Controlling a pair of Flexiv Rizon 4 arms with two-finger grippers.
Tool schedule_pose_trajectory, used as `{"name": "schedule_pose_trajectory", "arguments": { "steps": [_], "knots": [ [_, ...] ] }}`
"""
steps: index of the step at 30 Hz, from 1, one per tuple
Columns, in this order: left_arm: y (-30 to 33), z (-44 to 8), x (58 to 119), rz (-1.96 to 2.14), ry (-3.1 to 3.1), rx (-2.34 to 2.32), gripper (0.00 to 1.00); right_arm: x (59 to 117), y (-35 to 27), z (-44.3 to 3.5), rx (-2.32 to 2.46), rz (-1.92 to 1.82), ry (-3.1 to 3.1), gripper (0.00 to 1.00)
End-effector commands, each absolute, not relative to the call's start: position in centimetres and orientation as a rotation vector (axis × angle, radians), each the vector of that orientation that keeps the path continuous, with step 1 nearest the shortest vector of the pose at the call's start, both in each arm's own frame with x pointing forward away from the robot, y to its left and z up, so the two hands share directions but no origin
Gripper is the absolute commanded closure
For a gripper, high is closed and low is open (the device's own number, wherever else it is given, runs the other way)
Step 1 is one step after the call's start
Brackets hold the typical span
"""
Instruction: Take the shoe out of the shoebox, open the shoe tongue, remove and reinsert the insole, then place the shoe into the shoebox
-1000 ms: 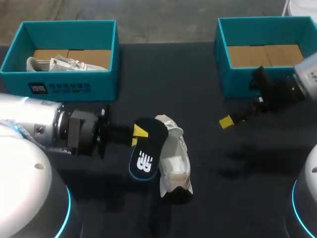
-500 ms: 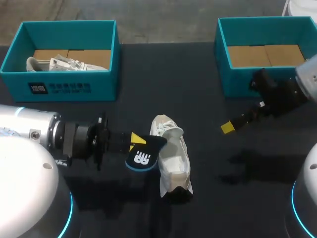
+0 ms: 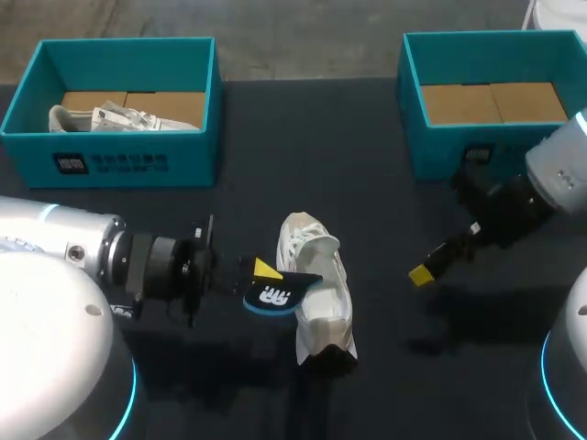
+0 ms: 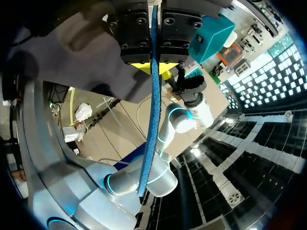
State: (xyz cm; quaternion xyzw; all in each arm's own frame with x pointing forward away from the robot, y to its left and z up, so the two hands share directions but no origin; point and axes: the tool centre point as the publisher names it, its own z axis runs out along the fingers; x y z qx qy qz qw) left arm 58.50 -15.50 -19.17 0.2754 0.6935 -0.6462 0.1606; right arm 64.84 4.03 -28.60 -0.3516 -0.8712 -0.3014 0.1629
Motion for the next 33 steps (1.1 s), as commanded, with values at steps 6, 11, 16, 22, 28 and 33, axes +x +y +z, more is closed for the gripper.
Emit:
{"name": "schedule_pose_trajectory", "arguments": {
  "steps": [6, 11, 16, 22, 28, 33],
  "knots": [
    [-16.1, -19.9, 56.9, -1.942, 2.033, 0.732, 1.00, 62.7, 5.9, -30.6, -0.969, -0.758, -2.633, 0.00],
    [-16.3, -20.2, 57.0, -1.963, 2.064, 0.700, 1.00, 61.8, 6.9, -31.5, -1.000, -0.680, -2.682, 0.00],
    [-16.3, -20.2, 57.0, -1.963, 2.064, 0.700, 1.00, 61.8, 6.9, -31.5, -1.000, -0.680, -2.682, 0.00],
    [-16.3, -20.2, 57.0, -1.963, 2.064, 0.700, 1.00, 61.8, 6.9, -31.5, -1.000, -0.680, -2.682, 0.00],
    [-16.2, -20.8, 56.2, -1.980, 2.087, 0.673, 1.00, 62.2, 7.8, -32.3, -0.758, -0.572, -2.897, 0.00],
    [-15.8, -20.9, 55.1, -1.988, 2.072, 0.647, 1.00, 62.3, 8.3, -33.9, -0.641, -0.493, -2.983, 0.00]
  ]
}}
